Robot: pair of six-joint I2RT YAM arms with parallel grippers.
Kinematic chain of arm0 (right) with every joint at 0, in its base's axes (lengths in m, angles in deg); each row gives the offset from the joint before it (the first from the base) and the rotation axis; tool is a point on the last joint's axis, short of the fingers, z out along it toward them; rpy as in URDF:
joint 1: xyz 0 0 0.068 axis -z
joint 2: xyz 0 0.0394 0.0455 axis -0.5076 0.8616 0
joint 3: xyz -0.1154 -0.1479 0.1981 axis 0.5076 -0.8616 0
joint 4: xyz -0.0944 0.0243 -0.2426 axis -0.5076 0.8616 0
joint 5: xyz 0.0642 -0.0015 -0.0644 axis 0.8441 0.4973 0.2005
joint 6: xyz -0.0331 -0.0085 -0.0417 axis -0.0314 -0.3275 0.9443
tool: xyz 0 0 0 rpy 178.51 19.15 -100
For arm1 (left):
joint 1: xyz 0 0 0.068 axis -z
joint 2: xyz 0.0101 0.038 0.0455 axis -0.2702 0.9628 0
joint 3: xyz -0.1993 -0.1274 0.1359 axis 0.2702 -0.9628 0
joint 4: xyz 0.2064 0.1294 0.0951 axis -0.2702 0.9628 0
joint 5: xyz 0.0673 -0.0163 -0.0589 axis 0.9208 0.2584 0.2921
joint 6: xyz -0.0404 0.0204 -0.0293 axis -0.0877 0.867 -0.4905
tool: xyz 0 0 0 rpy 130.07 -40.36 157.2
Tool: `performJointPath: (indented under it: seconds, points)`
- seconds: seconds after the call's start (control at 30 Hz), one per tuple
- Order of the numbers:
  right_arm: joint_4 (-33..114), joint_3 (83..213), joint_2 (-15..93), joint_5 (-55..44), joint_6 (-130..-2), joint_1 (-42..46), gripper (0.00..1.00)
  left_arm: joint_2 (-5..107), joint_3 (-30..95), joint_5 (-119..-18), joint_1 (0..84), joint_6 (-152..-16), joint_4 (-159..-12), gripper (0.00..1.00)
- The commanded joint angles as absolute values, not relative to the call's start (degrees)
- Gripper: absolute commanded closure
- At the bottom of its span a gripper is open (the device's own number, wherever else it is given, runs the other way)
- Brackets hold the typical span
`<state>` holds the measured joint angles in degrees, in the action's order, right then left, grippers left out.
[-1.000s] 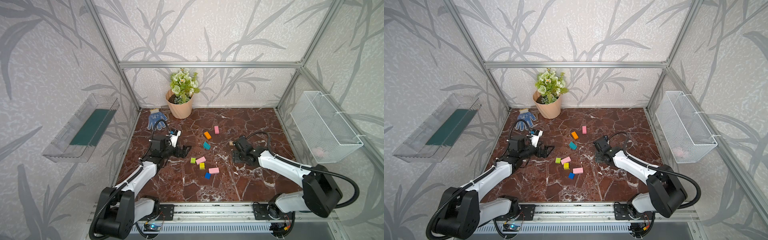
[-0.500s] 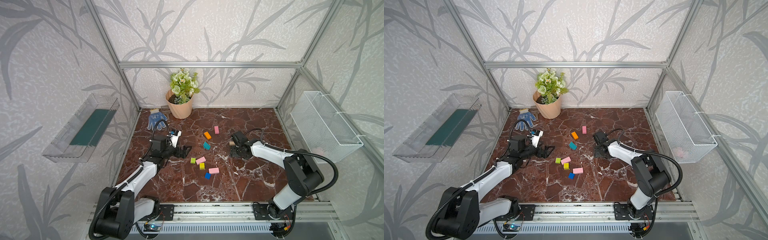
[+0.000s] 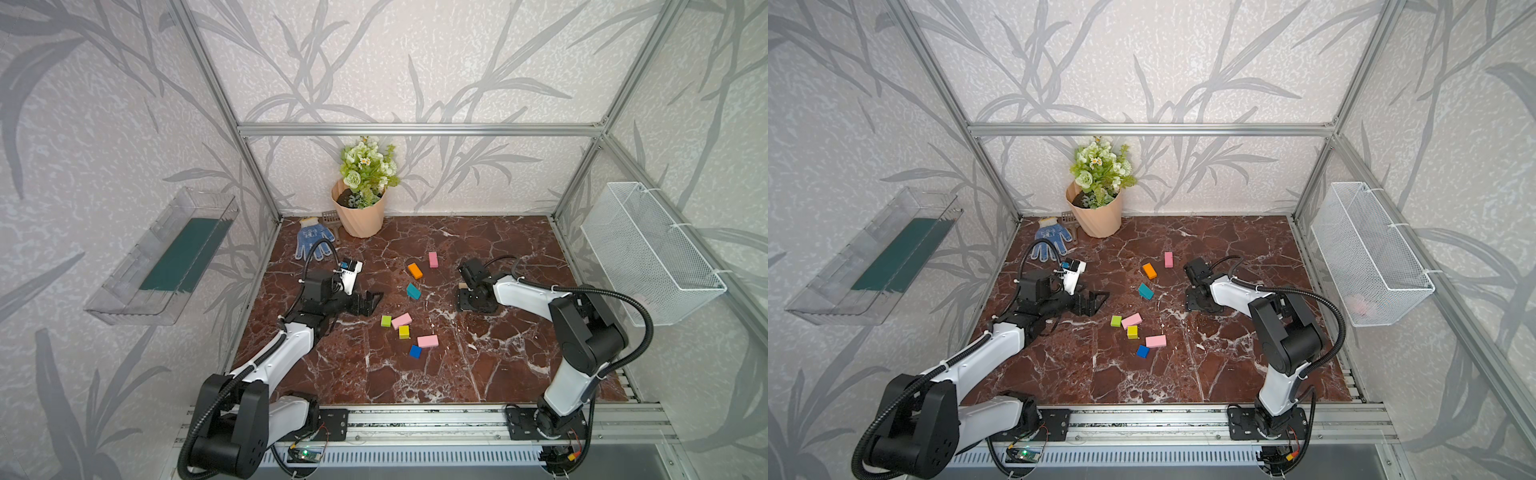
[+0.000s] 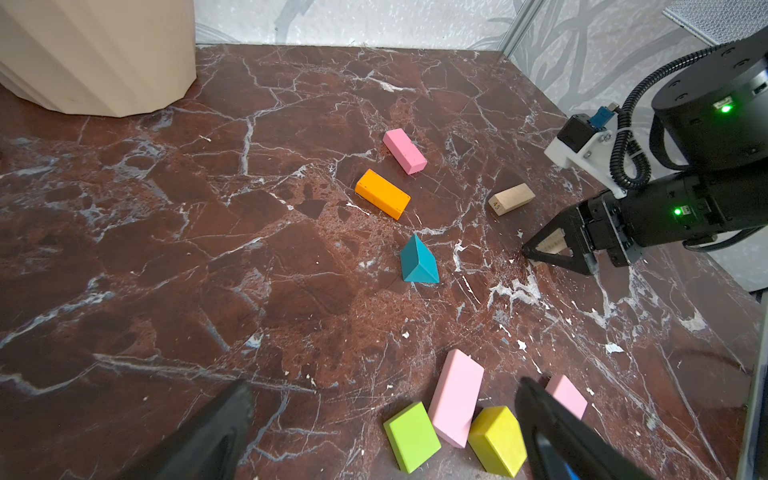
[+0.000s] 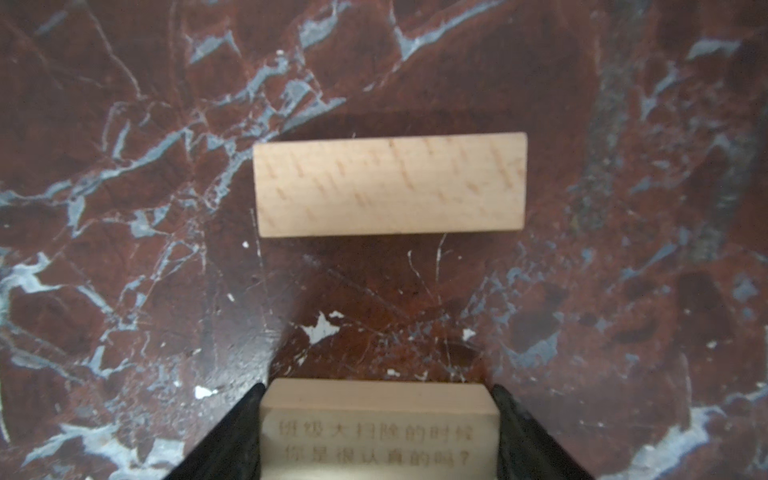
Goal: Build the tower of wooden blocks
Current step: 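Lower the text-printed block beside the plain wood block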
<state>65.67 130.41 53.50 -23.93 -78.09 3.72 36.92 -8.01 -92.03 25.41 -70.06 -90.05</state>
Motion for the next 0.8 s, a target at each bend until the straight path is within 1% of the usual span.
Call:
performJointPath:
  seconds: [0.0, 0.77]
  points:
    - [66.17, 132.30, 54.84, -24.39, -77.45, 4.22, 0.45, 36.43, -7.73, -91.98, 25.69, -68.28, -90.37, 0.01]
    - [65.46, 133.74, 58.02, -25.68, -75.78, 5.45, 0.45, 36.52, -7.63, -91.84, 25.79, -68.19, -90.30, 0.01]
